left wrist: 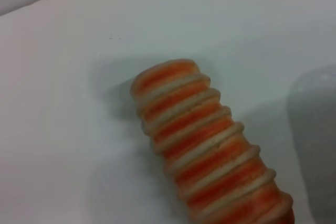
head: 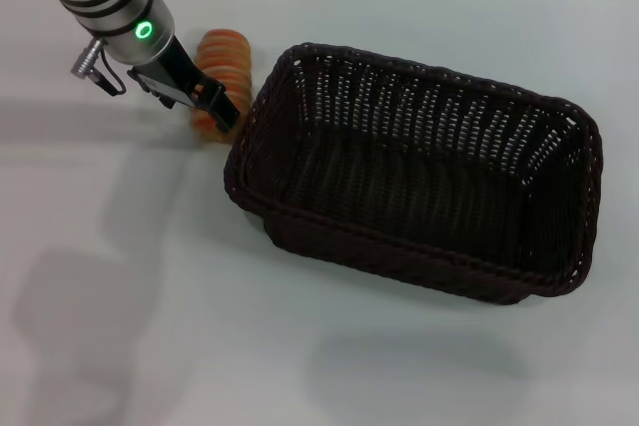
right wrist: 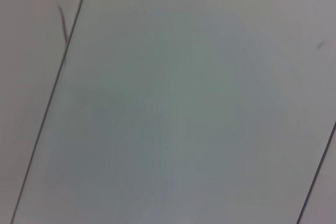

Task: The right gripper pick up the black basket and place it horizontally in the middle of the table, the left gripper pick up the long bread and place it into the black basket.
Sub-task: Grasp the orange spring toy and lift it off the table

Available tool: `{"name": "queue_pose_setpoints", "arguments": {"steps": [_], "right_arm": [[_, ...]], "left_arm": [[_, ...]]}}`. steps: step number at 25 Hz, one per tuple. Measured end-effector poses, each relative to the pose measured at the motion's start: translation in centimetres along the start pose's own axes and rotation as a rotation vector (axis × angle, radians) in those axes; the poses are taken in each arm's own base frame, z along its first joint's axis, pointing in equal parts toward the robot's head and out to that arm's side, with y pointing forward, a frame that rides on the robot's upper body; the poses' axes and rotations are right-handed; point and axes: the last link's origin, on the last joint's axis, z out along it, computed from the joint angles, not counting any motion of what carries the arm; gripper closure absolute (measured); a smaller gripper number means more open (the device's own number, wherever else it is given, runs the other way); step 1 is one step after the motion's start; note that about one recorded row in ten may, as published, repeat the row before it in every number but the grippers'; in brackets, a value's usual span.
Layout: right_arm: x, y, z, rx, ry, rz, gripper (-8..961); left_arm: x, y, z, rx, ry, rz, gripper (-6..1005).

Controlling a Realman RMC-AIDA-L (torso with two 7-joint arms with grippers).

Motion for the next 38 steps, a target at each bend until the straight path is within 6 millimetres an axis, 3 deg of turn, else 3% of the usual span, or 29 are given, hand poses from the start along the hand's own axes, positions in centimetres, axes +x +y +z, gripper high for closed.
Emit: {"name": "queue_pose_setpoints", "arguments": {"steps": [32,38], "right_arm": [[-1.6,2.8,2.4,-0.103,-0.047,-0.056,408],[-1.6,3.1,2.6,-0.113,-0.048,-0.054,408]], "left_arm": [[-1.3,0.0,1.2,-0.001,-0.024,0.021,217],[-1.5,0.2,1.4,0.019,-0.032,0.064,395]]}}
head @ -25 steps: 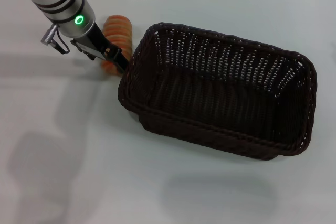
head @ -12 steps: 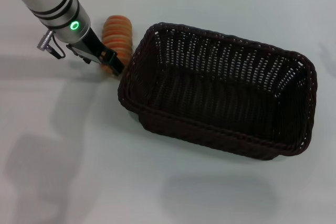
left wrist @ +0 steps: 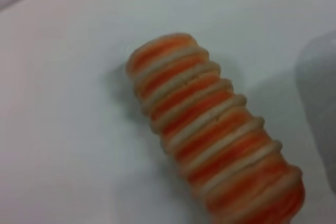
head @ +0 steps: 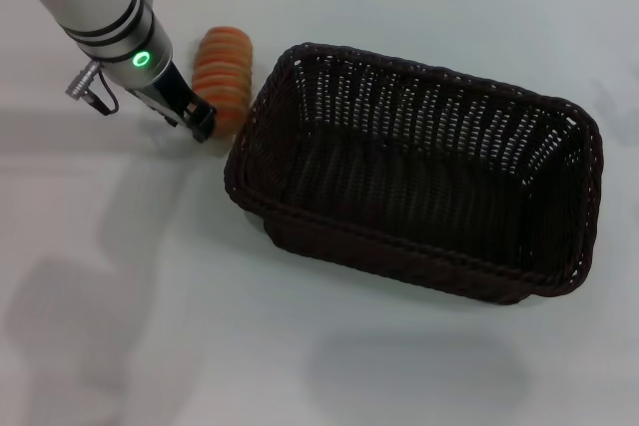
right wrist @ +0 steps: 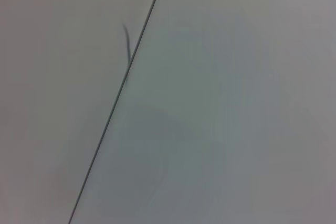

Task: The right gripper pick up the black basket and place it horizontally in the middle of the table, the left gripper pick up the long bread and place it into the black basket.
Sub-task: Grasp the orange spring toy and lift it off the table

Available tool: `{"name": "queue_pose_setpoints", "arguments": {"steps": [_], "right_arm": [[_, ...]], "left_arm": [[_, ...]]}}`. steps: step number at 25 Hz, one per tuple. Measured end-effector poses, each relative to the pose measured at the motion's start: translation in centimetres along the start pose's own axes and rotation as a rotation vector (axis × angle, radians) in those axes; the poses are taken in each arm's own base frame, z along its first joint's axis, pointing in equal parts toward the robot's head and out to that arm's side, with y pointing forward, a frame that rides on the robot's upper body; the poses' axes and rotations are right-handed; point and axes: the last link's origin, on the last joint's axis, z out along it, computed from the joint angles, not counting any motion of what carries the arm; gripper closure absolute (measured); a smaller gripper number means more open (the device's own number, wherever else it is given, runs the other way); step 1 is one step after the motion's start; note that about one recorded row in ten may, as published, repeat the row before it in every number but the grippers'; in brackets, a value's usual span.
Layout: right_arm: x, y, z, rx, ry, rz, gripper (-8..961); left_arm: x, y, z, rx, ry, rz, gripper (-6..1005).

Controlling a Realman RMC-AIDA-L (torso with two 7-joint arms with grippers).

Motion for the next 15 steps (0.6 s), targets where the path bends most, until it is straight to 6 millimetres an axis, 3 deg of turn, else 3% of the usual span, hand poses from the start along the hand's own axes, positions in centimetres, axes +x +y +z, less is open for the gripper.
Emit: {"name": "queue_pose_setpoints", "arguments": {"steps": [6,10,15], "right_arm": [[0.0,0.0,0.0,-0.001,0.001,0.001,408],[0.1,0.1,0.0,-0.002,0.002,0.001,408],[0.0,0.1,0.0,-0.003,0.001,0.001,408]], "left_arm": [[0.3,-0.1,-0.5,0.043,0.048,0.052,643],[0.3,-0.7,-1.2,0.061,0.097,0.045,864],[-0.2,-1.6,-2.1,0.078,0.145,0.021,921]]}}
